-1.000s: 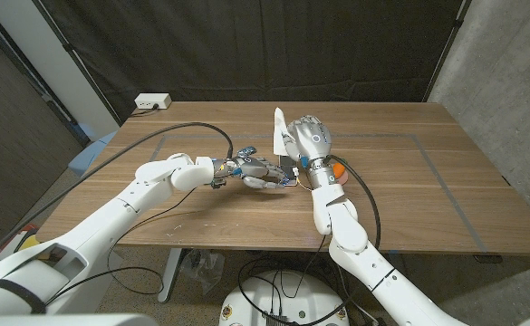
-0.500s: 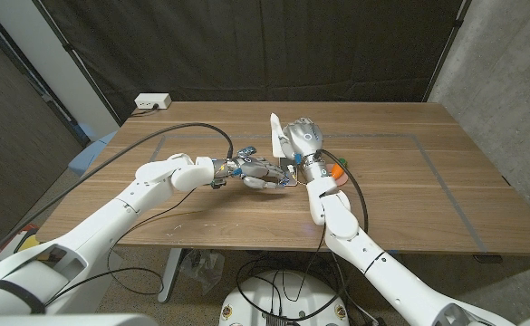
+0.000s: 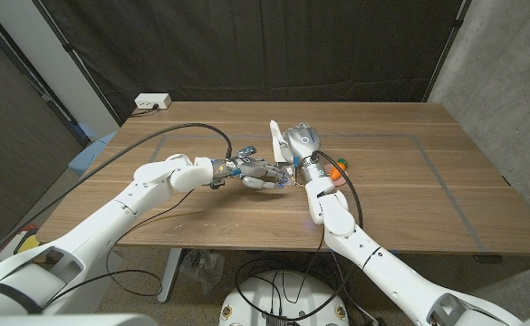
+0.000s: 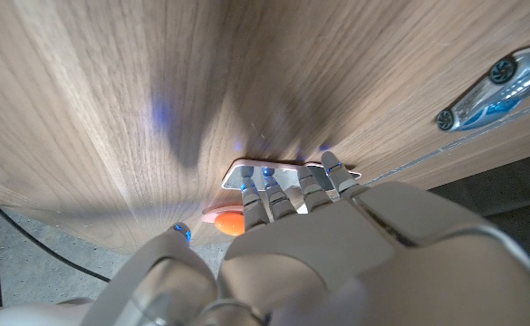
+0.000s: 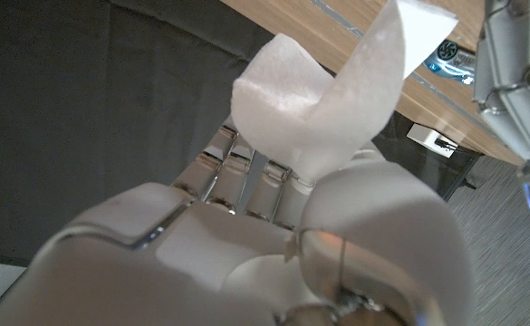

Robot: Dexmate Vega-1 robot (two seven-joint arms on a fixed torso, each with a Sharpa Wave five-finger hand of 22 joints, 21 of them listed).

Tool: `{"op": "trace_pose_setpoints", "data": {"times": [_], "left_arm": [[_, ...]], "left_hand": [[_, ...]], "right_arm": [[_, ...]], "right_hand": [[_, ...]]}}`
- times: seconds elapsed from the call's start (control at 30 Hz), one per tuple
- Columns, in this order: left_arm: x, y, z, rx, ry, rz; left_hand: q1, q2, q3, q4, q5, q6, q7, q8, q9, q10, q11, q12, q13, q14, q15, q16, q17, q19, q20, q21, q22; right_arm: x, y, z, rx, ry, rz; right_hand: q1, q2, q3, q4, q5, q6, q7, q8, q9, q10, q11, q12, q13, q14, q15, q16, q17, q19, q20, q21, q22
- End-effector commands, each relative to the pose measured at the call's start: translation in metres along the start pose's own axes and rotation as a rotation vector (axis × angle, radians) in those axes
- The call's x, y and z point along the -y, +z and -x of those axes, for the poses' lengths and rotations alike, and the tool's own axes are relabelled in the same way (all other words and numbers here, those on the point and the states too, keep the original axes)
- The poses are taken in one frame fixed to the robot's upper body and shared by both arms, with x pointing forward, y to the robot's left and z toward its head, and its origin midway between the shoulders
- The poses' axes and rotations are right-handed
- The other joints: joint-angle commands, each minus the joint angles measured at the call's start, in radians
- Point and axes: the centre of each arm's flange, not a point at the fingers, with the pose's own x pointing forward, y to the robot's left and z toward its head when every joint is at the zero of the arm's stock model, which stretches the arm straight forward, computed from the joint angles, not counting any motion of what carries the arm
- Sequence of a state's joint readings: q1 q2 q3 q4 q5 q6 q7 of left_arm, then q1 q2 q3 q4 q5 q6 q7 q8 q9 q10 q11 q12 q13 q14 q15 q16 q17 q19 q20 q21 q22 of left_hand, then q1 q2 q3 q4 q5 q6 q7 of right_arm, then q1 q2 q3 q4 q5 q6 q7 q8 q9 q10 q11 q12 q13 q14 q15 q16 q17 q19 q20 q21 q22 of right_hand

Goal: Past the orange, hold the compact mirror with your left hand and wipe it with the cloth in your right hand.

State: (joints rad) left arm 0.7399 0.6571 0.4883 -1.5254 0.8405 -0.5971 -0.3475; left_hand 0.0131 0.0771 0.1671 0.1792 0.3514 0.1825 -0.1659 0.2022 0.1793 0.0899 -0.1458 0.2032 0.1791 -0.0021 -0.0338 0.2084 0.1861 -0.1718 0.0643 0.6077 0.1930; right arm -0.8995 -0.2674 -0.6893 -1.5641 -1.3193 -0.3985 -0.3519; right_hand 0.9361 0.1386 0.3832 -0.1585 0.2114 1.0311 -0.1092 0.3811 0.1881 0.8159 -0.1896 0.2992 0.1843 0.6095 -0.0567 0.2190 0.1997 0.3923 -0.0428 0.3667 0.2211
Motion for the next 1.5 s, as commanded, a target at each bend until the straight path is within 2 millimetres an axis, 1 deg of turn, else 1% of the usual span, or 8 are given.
{"op": "trace_pose_setpoints", "data": {"times": [0.03,0.47,0.73,0.87,0.9,1.07,1.37,1.5], "left_arm": [[0.001,0.001,0.005,-0.011,-0.001,0.004],[0.002,0.003,0.006,-0.015,-0.005,0.000],[0.001,0.003,0.004,-0.011,-0.007,0.000],[0.002,0.003,0.003,-0.010,-0.009,0.001],[0.002,0.003,0.003,-0.011,-0.010,0.000],[0.002,0.002,0.003,-0.013,-0.013,0.001],[0.002,0.000,0.001,-0.013,-0.014,0.007],[0.002,-0.001,0.002,-0.015,-0.015,0.011]], "left_hand": [[0.003,0.081,-0.003,0.004,0.006,0.012,-0.002,-0.001,0.005,0.009,-0.003,0.006,0.005,0.002,-0.108,-0.002,0.000,-0.054,-0.004,-0.002,0.002],[0.003,0.081,-0.004,0.004,0.006,0.010,-0.002,-0.003,0.005,0.010,-0.005,0.004,0.005,0.002,-0.109,-0.006,0.001,-0.055,-0.004,-0.003,0.002],[0.003,0.081,-0.005,0.004,0.007,0.009,-0.003,-0.004,0.005,0.011,-0.005,0.003,0.005,0.002,-0.108,-0.007,0.001,-0.056,-0.003,-0.003,0.002],[0.003,0.081,-0.005,0.004,0.007,0.006,-0.004,-0.006,0.005,0.010,-0.006,0.003,0.005,0.001,-0.109,-0.008,0.001,-0.056,-0.004,-0.004,0.002],[0.003,0.081,-0.005,0.004,0.007,0.003,-0.005,-0.007,0.005,0.007,-0.005,0.001,0.005,0.002,-0.109,-0.009,0.001,-0.056,-0.004,-0.004,0.002],[0.003,0.082,-0.005,0.004,0.008,-0.007,-0.004,-0.010,0.006,-0.009,0.004,-0.005,0.005,-0.006,-0.108,-0.013,0.001,-0.057,-0.005,-0.005,0.002],[0.003,0.082,-0.006,0.004,0.008,-0.010,-0.004,-0.011,0.006,-0.009,0.003,-0.005,0.005,-0.009,-0.109,-0.015,0.001,-0.059,-0.005,-0.006,0.003],[0.003,0.082,-0.006,0.004,0.008,-0.012,-0.004,-0.011,0.006,-0.009,0.002,-0.005,0.005,-0.008,-0.110,-0.015,0.001,-0.060,-0.004,-0.007,0.003]], "right_arm": [[-0.022,-0.006,-0.004,-0.018,0.076,0.050],[-0.044,-0.012,0.003,-0.036,0.162,0.075],[-0.054,-0.010,0.008,-0.018,0.196,0.081],[-0.057,-0.007,0.009,-0.009,0.205,0.080],[-0.058,-0.005,0.009,-0.003,0.208,0.079],[-0.062,0.004,0.013,0.030,0.218,0.086],[-0.065,0.013,0.012,0.075,0.212,0.111],[-0.067,0.015,0.010,0.090,0.184,0.124]], "right_hand": [[0.012,0.003,-0.001,0.004,0.000,0.033,-0.020,0.000,0.002,0.005,-0.005,-0.002,0.003,0.012,-0.177,0.000,0.003,0.009,-0.045,0.010,0.002],[0.015,0.002,-0.002,0.006,0.000,0.038,-0.020,-0.003,0.002,0.003,-0.005,-0.008,0.003,0.009,-0.177,-0.007,0.001,0.009,-0.045,0.013,0.002],[0.017,0.001,-0.005,0.007,0.000,0.044,-0.018,-0.005,0.002,0.004,-0.005,-0.011,0.003,0.008,-0.177,-0.009,0.001,0.007,-0.046,0.015,0.002],[0.017,-0.002,-0.007,0.007,0.000,0.049,-0.019,-0.004,0.001,0.004,-0.005,-0.013,0.003,0.007,-0.176,-0.011,0.001,0.007,-0.046,0.015,0.002],[0.019,-0.006,-0.010,0.006,0.000,0.064,-0.028,-0.001,0.001,0.004,-0.005,-0.014,0.004,0.004,-0.176,-0.013,0.000,0.006,-0.046,0.016,0.002],[0.020,-0.016,-0.018,0.005,0.000,0.082,-0.037,-0.001,-0.001,0.009,-0.005,-0.016,0.003,0.003,-0.176,-0.015,0.000,0.003,-0.047,0.018,0.002],[0.023,-0.027,-0.028,0.002,0.001,0.108,-0.045,-0.002,-0.004,0.008,-0.007,-0.020,0.003,-0.002,-0.175,-0.018,-0.001,-0.002,-0.051,0.018,0.001],[0.027,-0.032,-0.031,0.000,0.002,0.119,-0.042,-0.003,-0.005,0.011,-0.006,-0.021,0.003,-0.004,-0.176,-0.020,-0.002,-0.004,-0.049,0.018,0.001]]}}
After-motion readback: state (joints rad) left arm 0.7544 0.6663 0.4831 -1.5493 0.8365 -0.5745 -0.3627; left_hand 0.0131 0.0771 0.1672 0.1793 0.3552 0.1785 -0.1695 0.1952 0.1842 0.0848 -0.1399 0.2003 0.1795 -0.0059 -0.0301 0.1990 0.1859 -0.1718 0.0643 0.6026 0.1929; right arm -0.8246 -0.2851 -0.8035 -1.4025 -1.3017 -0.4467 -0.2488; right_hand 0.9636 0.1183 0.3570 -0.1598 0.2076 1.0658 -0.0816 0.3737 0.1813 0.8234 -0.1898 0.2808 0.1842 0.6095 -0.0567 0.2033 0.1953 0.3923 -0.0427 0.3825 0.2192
